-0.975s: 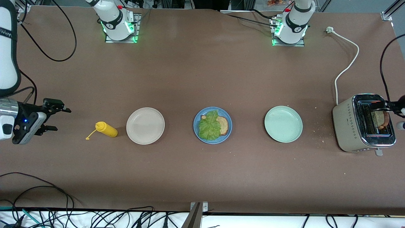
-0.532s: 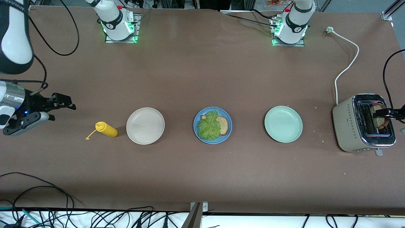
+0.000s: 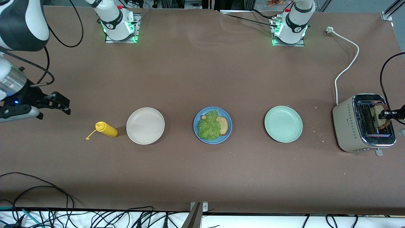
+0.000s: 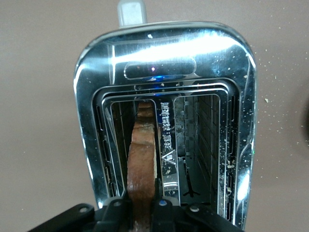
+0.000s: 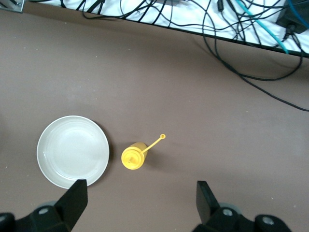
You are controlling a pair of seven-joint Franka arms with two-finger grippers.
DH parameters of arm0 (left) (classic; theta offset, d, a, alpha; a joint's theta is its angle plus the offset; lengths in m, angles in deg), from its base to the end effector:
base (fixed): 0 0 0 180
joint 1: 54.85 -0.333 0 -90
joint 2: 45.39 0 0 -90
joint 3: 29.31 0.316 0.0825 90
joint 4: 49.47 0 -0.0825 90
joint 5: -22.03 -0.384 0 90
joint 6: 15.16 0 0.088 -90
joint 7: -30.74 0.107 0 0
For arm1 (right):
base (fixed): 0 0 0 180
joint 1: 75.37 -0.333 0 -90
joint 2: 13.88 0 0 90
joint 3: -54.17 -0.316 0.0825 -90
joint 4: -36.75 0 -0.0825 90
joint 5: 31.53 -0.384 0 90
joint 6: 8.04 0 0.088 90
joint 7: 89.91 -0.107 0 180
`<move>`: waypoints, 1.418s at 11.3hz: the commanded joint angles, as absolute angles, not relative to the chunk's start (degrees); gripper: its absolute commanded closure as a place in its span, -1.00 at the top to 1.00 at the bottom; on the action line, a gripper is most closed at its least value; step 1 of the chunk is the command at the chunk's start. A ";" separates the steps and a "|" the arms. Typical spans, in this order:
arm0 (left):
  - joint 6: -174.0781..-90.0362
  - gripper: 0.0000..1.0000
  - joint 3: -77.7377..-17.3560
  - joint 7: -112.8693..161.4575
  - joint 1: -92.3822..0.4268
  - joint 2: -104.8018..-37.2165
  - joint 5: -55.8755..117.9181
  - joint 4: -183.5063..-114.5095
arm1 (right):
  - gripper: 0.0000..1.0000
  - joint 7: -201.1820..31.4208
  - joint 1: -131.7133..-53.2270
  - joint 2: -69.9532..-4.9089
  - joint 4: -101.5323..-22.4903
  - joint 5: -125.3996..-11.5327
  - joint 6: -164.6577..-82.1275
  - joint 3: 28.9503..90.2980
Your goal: Make sandwich in blue plate with both arms
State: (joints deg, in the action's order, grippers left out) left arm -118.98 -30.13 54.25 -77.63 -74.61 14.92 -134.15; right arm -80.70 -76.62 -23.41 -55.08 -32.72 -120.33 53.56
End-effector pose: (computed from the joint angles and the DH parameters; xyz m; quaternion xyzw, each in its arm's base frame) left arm 0.6253 0.2648 0.3682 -0.9941 0.0329 0.1021 0.0170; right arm 0.6327 0.0214 0.5479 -0.9911 -0.0929 -0.0957 0.0047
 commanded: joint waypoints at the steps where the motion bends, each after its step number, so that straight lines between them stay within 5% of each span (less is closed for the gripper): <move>1: -114.66 -1.00 -30.89 54.04 -78.06 -72.65 13.50 -131.57 | 1.00 -81.82 -76.60 -17.75 -58.53 -32.41 -117.22 54.09; 5: -97.90 -1.00 -32.90 54.47 -76.66 -71.32 13.86 -119.81 | 1.00 -87.53 -77.74 -16.70 -58.52 -31.09 -103.43 55.66; 8: -89.53 -1.00 -42.28 54.91 -76.47 -69.74 17.00 -117.41 | 1.00 -87.54 -77.92 -16.16 -59.67 -31.79 -105.23 56.28; 12: -87.85 -1.00 -47.59 52.82 -71.67 -73.32 35.96 -121.09 | 1.00 -87.45 -78.45 -16.34 -58.27 -32.15 -108.85 57.16; 16: -93.43 -1.00 -47.68 52.18 -63.92 -86.41 55.05 -121.19 | 1.00 -87.01 -78.80 -15.11 -55.99 -32.06 -107.36 58.14</move>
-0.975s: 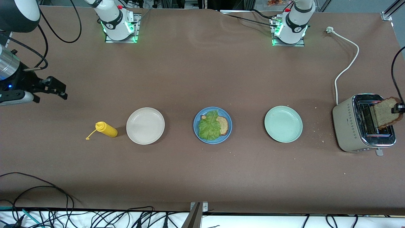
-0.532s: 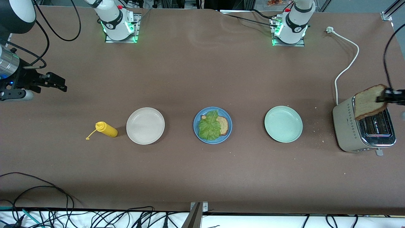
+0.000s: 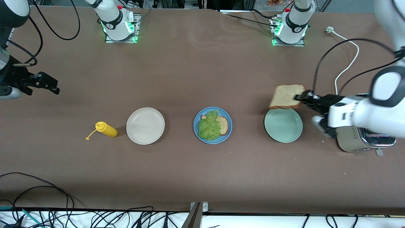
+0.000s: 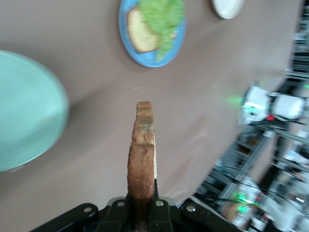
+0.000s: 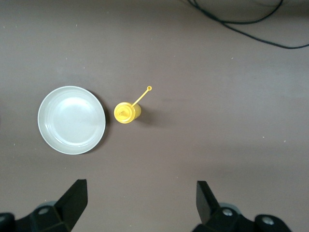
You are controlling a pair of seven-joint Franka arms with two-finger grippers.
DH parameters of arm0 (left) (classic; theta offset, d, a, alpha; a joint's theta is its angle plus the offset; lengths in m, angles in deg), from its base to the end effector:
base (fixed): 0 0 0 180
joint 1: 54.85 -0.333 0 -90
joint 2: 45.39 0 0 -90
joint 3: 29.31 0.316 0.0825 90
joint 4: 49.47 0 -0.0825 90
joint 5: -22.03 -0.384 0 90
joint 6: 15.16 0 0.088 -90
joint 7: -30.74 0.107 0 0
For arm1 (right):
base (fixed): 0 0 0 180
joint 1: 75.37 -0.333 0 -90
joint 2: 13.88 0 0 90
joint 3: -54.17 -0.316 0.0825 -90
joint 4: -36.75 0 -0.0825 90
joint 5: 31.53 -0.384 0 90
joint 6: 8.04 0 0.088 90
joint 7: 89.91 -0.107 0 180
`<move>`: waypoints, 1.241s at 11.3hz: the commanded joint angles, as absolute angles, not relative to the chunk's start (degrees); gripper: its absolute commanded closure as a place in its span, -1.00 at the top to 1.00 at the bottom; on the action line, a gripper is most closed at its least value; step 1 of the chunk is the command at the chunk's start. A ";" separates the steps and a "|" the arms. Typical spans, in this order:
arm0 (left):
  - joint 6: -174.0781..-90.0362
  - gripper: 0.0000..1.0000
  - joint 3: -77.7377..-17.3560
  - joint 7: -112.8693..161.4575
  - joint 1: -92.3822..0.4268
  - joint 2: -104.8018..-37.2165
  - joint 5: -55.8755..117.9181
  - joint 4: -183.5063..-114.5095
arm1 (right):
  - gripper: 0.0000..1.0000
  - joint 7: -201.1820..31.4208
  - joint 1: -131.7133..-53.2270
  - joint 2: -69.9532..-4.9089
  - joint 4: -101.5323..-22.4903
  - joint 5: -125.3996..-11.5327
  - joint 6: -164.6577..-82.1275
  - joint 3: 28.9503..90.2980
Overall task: Make sandwich in blue plate with both arms
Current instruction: 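Lift the bread slice with the left gripper and carry it over the blue plate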
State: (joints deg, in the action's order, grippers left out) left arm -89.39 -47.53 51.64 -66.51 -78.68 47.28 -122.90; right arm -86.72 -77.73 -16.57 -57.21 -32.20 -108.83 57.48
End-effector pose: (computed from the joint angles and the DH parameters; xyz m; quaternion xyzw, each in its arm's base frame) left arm 0.6485 -0.0825 0.4179 0.8916 -0.2185 -0.2135 0.3343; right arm 0.5836 -0.0079 0.5819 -0.9992 -0.0187 -0.0363 0.0031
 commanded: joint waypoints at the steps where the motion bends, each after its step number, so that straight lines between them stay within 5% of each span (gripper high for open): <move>1: -97.12 -1.00 -47.68 52.19 -61.12 -87.65 56.82 -121.28 | 1.00 -87.10 -79.41 -15.11 -55.72 -31.97 -106.66 58.22; 6: -116.82 -1.00 -47.59 58.58 -52.59 -95.64 72.69 -124.17 | 1.00 -87.45 -79.59 -15.11 -55.71 -31.80 -100.00 57.61; 11: -125.20 -1.00 -47.50 67.97 -48.78 -102.06 83.72 -125.85 | 1.00 -86.75 -79.59 -15.20 -55.63 -31.62 -101.64 57.69; 12: -125.11 -0.68 -46.89 68.36 -49.05 -102.08 83.12 -125.85 | 1.00 -86.66 -79.59 -15.11 -55.63 -31.53 -101.64 57.60; 13: -124.93 0.29 -46.71 68.27 -49.40 -101.90 83.03 -125.85 | 1.00 -86.66 -79.59 -15.11 -55.63 -31.53 -101.81 57.60; 14: -124.93 0.79 -46.36 68.27 -49.49 -101.64 82.85 -125.85 | 1.00 -86.66 -79.59 -15.11 -55.63 -31.45 -101.99 57.60</move>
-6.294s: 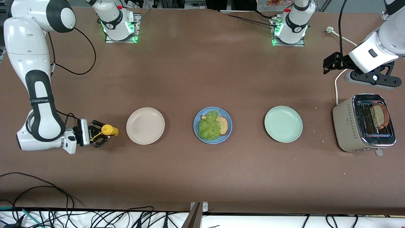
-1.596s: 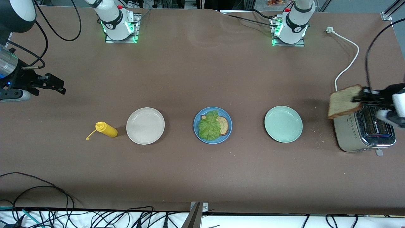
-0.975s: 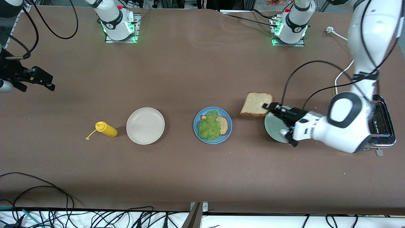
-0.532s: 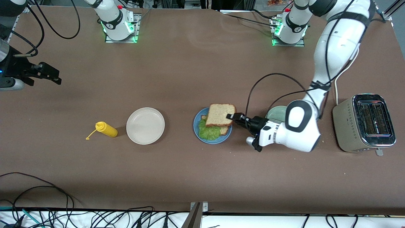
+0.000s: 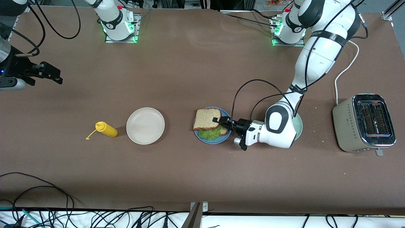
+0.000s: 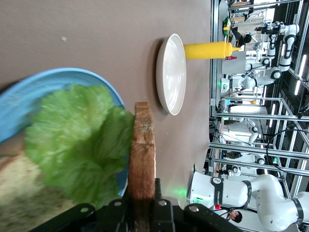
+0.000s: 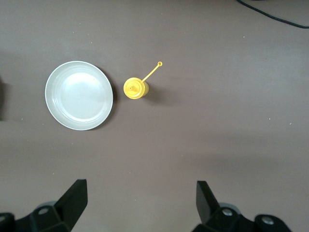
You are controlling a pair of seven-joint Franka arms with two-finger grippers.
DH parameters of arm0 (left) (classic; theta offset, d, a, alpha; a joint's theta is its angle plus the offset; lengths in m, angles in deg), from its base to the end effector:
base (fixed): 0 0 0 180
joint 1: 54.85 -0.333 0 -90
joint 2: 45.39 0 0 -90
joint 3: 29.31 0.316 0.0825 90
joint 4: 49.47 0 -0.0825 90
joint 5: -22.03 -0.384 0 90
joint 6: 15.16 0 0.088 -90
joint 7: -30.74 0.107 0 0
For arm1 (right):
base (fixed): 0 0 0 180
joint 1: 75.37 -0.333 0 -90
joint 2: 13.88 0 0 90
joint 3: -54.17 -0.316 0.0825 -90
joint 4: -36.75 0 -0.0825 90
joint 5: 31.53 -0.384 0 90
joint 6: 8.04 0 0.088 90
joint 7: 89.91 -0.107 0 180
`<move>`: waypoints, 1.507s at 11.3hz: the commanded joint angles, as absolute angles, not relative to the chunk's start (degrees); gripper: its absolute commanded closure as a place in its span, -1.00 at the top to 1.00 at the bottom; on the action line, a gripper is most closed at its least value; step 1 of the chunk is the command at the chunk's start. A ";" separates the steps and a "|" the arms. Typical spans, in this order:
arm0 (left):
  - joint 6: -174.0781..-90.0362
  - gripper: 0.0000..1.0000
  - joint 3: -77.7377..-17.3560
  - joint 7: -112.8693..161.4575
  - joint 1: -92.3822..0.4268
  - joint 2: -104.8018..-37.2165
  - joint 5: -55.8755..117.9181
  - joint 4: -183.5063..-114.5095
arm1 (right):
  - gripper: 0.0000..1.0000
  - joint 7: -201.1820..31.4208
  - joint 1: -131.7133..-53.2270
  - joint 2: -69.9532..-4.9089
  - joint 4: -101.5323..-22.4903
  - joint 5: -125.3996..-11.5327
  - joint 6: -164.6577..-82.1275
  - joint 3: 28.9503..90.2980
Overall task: Make sandwich in blue plate with both arms
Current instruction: 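Lay the bread on the lettuce and open the left gripper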
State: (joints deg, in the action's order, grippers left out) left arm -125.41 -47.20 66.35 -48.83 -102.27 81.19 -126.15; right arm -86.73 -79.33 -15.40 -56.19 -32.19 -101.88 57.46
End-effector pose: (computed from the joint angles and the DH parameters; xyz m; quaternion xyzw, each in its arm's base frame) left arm 0.6540 -0.3000 0.1615 0.8139 -0.1356 -0.1048 0.5551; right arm 0.5669 0.0082 0.5912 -0.9994 -0.0332 0.0053 0.0051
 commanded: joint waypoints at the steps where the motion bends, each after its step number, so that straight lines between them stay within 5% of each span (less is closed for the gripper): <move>1: -124.76 1.00 -45.75 68.54 -50.19 -101.38 82.50 -125.85 | 1.00 -86.66 -79.59 -15.20 -55.63 -31.44 -102.08 57.60; 9: -123.63 1.00 -44.95 57.68 -50.63 -90.50 52.34 -125.15 | 1.00 -86.57 -79.33 -15.46 -55.63 -31.53 -102.52 58.04; 17: -100.78 1.00 -45.04 40.86 -58.71 -70.54 24.52 -125.06 | 1.00 -86.57 -79.24 -15.55 -55.63 -31.88 -102.61 58.04</move>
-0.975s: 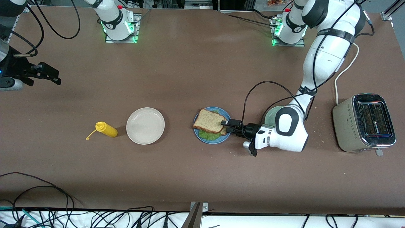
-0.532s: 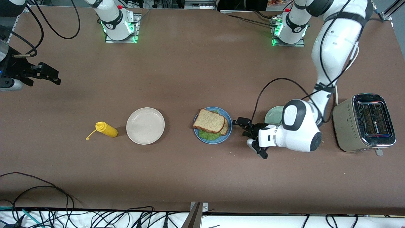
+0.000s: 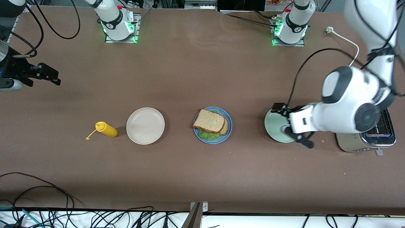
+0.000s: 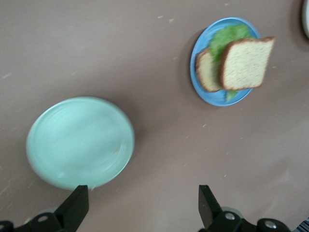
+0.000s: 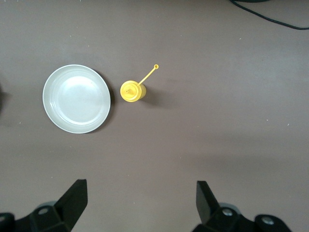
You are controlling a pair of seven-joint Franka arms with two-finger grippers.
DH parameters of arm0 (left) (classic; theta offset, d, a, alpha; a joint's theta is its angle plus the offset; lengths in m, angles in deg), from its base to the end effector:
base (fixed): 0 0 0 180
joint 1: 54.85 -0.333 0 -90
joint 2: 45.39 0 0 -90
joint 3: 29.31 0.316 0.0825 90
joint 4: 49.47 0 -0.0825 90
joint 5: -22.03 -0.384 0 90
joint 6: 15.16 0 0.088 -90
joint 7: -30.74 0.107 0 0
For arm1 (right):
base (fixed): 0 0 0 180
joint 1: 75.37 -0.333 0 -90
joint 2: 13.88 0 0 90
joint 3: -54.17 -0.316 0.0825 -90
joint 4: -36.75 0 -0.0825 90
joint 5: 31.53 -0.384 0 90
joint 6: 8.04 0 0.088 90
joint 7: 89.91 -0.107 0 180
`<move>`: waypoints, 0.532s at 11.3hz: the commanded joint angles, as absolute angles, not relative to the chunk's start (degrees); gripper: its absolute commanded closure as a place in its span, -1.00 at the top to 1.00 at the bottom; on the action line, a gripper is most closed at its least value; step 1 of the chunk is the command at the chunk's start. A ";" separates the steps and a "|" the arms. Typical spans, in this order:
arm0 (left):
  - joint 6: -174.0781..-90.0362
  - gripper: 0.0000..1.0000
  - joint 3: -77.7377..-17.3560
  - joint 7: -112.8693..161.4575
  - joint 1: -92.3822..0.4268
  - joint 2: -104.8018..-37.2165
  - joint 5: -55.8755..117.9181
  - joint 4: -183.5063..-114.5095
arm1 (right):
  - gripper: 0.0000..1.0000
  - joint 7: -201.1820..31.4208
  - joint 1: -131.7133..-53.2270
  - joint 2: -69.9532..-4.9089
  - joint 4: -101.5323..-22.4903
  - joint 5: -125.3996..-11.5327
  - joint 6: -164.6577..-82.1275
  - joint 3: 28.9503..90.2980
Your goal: Make sandwich in blue plate with both arms
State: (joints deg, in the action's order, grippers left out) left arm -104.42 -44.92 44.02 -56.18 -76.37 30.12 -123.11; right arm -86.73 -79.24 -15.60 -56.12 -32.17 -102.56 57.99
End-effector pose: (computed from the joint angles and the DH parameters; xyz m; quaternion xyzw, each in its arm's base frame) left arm 0.6655 -0.1448 0.4313 0.9581 -0.2169 -0.1240 0.1399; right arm 0.5692 0.0021 0.5908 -0.9996 -0.0278 0.0005 0.0046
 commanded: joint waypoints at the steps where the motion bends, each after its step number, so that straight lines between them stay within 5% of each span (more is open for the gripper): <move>1: -100.50 1.00 -44.69 40.42 -59.68 -68.96 22.23 -124.88 | 1.00 -86.57 -79.24 -15.55 -55.63 -31.97 -102.61 58.04; 6: -96.20 1.00 -42.32 35.58 -59.68 -60.69 17.63 -125.58 | 1.00 -86.57 -79.15 -15.64 -55.63 -31.88 -102.61 58.39</move>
